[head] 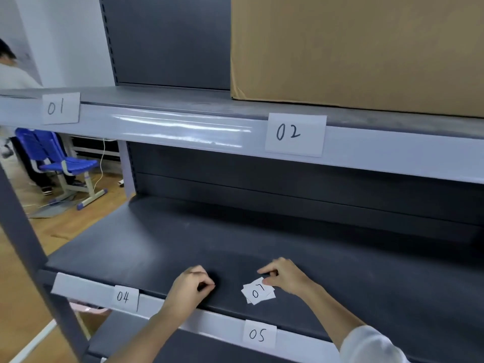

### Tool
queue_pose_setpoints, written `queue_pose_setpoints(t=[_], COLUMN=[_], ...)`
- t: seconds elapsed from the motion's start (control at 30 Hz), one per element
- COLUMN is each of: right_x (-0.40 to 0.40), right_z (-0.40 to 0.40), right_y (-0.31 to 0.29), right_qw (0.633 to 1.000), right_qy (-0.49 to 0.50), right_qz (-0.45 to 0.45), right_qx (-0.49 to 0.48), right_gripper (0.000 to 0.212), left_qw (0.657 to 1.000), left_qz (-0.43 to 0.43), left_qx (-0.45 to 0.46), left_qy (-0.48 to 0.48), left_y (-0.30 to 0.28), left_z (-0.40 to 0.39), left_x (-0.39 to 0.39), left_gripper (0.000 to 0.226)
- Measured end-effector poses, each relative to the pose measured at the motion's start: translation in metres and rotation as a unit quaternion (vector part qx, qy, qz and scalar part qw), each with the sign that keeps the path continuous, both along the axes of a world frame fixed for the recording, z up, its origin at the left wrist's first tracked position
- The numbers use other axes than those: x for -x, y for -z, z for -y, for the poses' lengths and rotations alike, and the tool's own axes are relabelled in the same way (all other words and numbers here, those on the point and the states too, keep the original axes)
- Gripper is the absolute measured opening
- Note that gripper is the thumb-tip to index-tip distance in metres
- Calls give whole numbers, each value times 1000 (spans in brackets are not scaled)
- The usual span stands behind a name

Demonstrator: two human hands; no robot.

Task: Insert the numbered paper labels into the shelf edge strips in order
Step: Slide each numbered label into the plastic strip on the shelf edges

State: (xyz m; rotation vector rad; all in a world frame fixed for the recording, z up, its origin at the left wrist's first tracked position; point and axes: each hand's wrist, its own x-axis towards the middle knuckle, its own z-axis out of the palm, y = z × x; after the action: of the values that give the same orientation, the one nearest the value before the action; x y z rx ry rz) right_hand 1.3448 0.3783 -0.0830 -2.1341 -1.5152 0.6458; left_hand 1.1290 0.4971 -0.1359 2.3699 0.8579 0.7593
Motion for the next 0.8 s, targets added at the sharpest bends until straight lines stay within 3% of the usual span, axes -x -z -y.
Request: queue_pose_setpoints(t=[0.27, 0.6, 0.8], right_x=[-2, -39, -62], right_z=[-1, 13, 34], right_y=[-3, -33, -16], right_qw=[999, 980, 965], right_qy=[38, 166, 240], right_qz=[-14, -96, 1], right_qx=[26, 55, 108], right_gripper=[16, 26, 25], left_qw=[1000, 1000, 1000], left_qz=[-1, 3, 2], left_qx=[1, 6, 10], left_qy=[7, 20, 27], left_y=[-1, -2, -1], left_z=[-8, -4, 0], left_x=[-7, -12, -20], left_gripper=[10, 9, 13])
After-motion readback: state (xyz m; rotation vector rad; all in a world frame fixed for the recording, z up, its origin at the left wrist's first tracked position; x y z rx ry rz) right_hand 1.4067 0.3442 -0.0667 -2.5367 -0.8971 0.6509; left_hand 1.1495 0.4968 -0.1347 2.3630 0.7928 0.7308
